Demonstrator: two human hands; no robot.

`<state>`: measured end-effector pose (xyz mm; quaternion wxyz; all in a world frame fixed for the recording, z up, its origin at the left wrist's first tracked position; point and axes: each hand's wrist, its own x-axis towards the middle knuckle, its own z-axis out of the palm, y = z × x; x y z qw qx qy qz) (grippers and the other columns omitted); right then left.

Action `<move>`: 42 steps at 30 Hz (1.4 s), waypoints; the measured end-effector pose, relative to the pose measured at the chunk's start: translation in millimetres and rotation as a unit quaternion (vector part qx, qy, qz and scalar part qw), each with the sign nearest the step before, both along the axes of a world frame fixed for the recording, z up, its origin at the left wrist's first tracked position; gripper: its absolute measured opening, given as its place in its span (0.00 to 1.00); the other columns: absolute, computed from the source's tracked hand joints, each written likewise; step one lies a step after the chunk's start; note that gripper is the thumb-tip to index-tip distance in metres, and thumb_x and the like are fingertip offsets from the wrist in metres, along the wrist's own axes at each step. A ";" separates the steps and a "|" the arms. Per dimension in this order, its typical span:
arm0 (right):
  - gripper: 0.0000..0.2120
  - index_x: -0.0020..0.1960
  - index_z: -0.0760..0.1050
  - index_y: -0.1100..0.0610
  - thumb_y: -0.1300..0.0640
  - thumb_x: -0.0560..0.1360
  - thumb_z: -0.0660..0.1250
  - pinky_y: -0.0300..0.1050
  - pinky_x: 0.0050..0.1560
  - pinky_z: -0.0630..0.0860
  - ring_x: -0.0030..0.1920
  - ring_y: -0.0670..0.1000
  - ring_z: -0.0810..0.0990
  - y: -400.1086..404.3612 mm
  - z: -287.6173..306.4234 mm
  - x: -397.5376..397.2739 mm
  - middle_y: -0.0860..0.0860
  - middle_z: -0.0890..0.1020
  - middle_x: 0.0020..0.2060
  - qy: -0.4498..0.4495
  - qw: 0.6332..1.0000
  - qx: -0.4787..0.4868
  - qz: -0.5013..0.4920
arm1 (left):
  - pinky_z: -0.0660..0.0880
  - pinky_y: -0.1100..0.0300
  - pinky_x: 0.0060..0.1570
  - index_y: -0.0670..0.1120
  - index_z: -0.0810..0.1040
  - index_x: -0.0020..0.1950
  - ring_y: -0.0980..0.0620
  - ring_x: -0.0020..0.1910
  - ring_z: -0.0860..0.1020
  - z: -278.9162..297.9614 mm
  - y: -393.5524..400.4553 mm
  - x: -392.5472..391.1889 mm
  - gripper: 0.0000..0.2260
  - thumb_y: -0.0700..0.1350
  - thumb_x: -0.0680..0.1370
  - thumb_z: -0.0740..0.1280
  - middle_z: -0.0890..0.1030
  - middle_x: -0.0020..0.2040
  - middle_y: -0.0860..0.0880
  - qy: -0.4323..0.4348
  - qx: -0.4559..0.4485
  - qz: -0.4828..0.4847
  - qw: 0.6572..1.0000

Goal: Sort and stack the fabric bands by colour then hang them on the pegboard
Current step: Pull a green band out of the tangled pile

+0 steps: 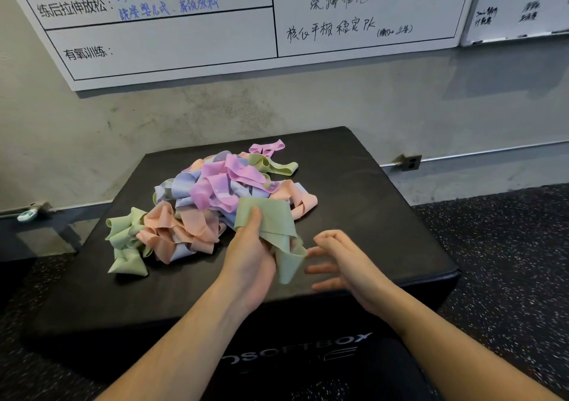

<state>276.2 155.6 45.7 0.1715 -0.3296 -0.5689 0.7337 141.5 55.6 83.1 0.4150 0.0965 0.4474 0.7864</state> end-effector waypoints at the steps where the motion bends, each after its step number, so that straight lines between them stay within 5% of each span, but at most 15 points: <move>1: 0.14 0.59 0.74 0.54 0.46 0.79 0.67 0.56 0.47 0.84 0.54 0.59 0.85 -3.6 1.7 -2.4 0.53 0.84 0.55 -0.009 1.000 -0.012 0.028 | 0.74 0.44 0.63 0.46 0.76 0.66 0.41 0.68 0.77 1.4 1.0 2.1 0.17 0.52 0.87 0.54 0.81 0.64 0.40 -0.005 0.007 -0.001 1.000; 4: 0.23 0.62 0.74 0.57 0.42 0.76 0.70 0.54 0.48 0.83 0.47 0.55 0.85 -9.3 4.0 -11.2 0.54 0.82 0.54 -0.024 0.998 -0.044 0.036 | 0.76 0.46 0.58 0.45 0.73 0.71 0.43 0.64 0.78 2.4 1.8 3.7 0.19 0.52 0.87 0.53 0.81 0.64 0.40 -0.014 0.020 -0.018 1.000; 10: 0.23 0.66 0.71 0.61 0.63 0.74 0.74 0.48 0.40 0.82 0.43 0.56 0.86 -0.1 0.6 -15.9 0.58 0.86 0.49 0.025 0.985 -0.169 0.010 | 0.77 0.48 0.57 0.45 0.73 0.73 0.46 0.61 0.78 1.3 -4.4 5.6 0.20 0.53 0.87 0.53 0.81 0.65 0.41 -0.022 0.021 -0.057 0.998; 15: 0.14 0.62 0.80 0.63 0.68 0.77 0.67 0.48 0.54 0.83 0.53 0.56 0.84 4.0 -4.4 -9.7 0.60 0.85 0.56 0.028 0.980 -0.195 0.036 | 0.72 0.46 0.68 0.46 0.76 0.69 0.45 0.66 0.77 -3.0 -5.2 2.7 0.18 0.52 0.87 0.53 0.80 0.66 0.40 0.005 0.024 -0.034 0.999; 18: 0.16 0.61 0.81 0.61 0.69 0.77 0.63 0.47 0.52 0.83 0.50 0.53 0.85 13.0 -3.8 0.6 0.58 0.86 0.53 0.090 0.967 -0.236 -0.012 | 0.69 0.44 0.72 0.46 0.74 0.70 0.43 0.68 0.77 -6.7 -5.8 -10.8 0.18 0.51 0.87 0.52 0.81 0.66 0.40 0.007 0.024 -0.002 1.000; 21: 0.15 0.58 0.80 0.56 0.68 0.77 0.61 0.59 0.66 0.75 0.48 0.53 0.85 24.6 0.0 13.2 0.56 0.86 0.51 0.167 0.946 -0.271 -0.065 | 0.72 0.48 0.68 0.47 0.71 0.71 0.45 0.65 0.80 -11.8 -5.7 -26.6 0.16 0.49 0.88 0.52 0.83 0.63 0.42 0.009 -0.010 0.030 0.999; 26: 0.18 0.58 0.78 0.56 0.69 0.72 0.61 0.66 0.70 0.68 0.54 0.57 0.82 27.7 4.3 20.5 0.57 0.83 0.56 0.196 0.954 -0.225 -0.024 | 0.74 0.56 0.50 0.49 0.76 0.65 0.49 0.52 0.81 -27.4 3.9 -33.3 0.12 0.49 0.86 0.57 0.84 0.57 0.46 -0.012 -0.083 0.077 0.994; 30: 0.21 0.61 0.82 0.55 0.71 0.73 0.61 0.56 0.62 0.74 0.54 0.56 0.79 25.1 3.4 18.9 0.56 0.85 0.55 0.043 0.991 -0.096 0.083 | 0.77 0.54 0.45 0.52 0.78 0.51 0.49 0.44 0.80 -24.4 11.0 -43.9 0.07 0.45 0.84 0.61 0.82 0.46 0.48 -0.007 -0.082 0.096 0.992; 34: 0.16 0.55 0.84 0.51 0.67 0.78 0.63 0.48 0.57 0.74 0.52 0.48 0.82 23.9 -2.1 15.2 0.50 0.87 0.51 -0.045 0.995 0.039 0.076 | 0.80 0.48 0.51 0.49 0.73 0.70 0.48 0.56 0.83 -17.7 11.6 -47.0 0.14 0.49 0.86 0.58 0.83 0.60 0.47 0.019 -0.060 0.122 0.991; 38: 0.13 0.47 0.85 0.55 0.67 0.79 0.63 0.44 0.53 0.75 0.48 0.48 0.81 28.2 -6.7 15.9 0.51 0.86 0.46 0.003 0.999 0.015 0.034 | 0.78 0.41 0.59 0.51 0.72 0.73 0.46 0.61 0.82 -14.6 11.0 -50.4 0.16 0.49 0.86 0.57 0.83 0.63 0.47 0.054 -0.072 0.116 0.989; 42: 0.10 0.43 0.83 0.54 0.64 0.74 0.65 0.48 0.53 0.70 0.49 0.51 0.79 33.1 -9.2 17.3 0.53 0.85 0.46 0.071 0.997 0.010 0.016 | 0.82 0.45 0.45 0.47 0.69 0.74 0.44 0.57 0.83 -23.5 11.0 -57.5 0.16 0.45 0.86 0.58 0.81 0.63 0.43 0.034 -0.125 0.091 0.987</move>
